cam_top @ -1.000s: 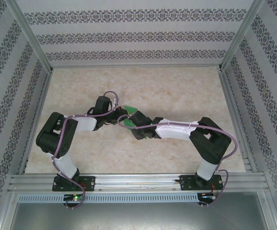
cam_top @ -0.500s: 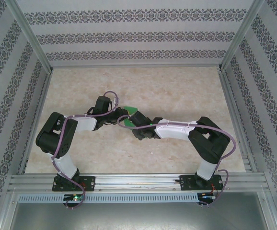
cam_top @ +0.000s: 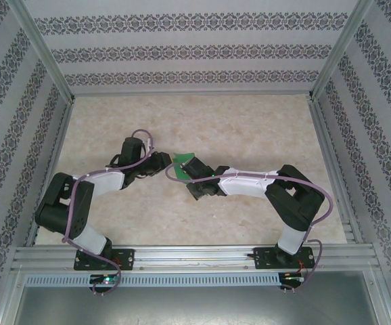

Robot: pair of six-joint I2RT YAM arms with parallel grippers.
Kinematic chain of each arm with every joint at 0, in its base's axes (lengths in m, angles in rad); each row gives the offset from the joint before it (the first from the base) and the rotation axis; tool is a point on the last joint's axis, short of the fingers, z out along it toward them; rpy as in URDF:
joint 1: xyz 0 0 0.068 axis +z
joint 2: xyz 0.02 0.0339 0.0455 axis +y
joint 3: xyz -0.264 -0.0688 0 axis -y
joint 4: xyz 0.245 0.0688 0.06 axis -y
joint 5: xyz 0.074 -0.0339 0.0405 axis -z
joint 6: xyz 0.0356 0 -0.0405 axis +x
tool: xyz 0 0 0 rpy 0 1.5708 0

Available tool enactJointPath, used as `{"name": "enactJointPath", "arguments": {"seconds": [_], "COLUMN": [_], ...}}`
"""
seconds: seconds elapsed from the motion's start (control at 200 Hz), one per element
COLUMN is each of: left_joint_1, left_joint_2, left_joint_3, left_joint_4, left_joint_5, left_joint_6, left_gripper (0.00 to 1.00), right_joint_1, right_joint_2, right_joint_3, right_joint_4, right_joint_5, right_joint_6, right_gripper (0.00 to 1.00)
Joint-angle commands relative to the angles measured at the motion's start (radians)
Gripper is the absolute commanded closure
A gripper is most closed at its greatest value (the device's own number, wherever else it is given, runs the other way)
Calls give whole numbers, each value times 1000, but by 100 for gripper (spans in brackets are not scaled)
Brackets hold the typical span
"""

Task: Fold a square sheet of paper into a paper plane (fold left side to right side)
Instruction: Fourth fold the wing at the center of the table.

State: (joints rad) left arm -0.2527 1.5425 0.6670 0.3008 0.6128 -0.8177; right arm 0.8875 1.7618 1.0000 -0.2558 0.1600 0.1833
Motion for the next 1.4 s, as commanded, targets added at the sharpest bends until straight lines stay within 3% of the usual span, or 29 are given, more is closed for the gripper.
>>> {"name": "enactJointPath", "arguments": {"seconds": [0.0, 0.165, 0.44, 0.705, 1.129, 1.394], "left_joint_1": [52, 70, 38, 3, -87, -118], "left_joint_2": [-81, -167, -155, -130, -23, 48], "left_joint_3": [-30, -41, -70, -76, -76, -30], "left_joint_4": [-92, -200, -160, -141, -47, -9], "left_joint_5": [0, -2, 41, 45, 15, 2], "left_joint_6": [61, 130, 136, 126, 83, 69], "left_gripper": [72, 71, 70, 70, 59, 57], "right_joint_1": [-14, -80, -171, -208, -261, -275], "right_joint_2": [-36, -69, -52, 10, 55, 79], "right_joint_3": [21, 8, -10, -18, -57, -65], "right_joint_4": [-21, -18, 11, 61, 166, 194], "right_joint_5": [-71, -268, -546, -663, -819, -861], "right_joint_6": [7, 28, 49, 79, 153, 174], "right_gripper": [100, 100, 100, 100, 100, 100]}}
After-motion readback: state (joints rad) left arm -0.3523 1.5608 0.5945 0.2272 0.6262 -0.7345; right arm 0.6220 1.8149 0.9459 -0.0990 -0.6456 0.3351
